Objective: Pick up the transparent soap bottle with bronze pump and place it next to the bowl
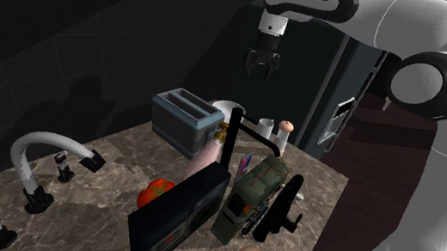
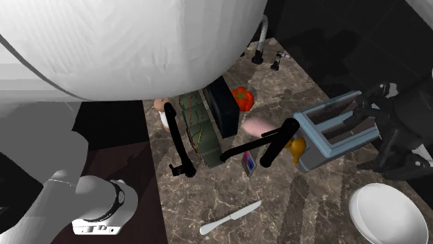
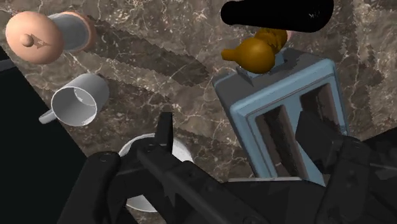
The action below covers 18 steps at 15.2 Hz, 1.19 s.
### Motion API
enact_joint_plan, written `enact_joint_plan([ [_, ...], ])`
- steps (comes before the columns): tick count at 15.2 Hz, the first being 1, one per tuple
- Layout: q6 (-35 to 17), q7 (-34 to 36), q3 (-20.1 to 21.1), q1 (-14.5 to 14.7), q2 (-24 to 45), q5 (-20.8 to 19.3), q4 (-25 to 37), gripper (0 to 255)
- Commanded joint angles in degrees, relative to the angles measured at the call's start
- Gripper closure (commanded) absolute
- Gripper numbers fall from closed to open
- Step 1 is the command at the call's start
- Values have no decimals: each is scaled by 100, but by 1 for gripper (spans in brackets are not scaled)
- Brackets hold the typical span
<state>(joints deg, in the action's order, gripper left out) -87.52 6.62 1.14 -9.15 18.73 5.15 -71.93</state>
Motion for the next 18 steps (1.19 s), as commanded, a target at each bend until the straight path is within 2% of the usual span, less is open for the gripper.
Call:
enact_joint_plan([
  [1, -496, 540, -41, -44, -190, 320, -692, 0],
  [8, -2212, 2182, -101, -37, -567, 1476, -2647, 0],
  [14, -3808, 3335, 5, 107, -526, 2680, -3846, 0],
  [18, -4050, 3340, 53, 160, -390, 2788, -3919, 0],
])
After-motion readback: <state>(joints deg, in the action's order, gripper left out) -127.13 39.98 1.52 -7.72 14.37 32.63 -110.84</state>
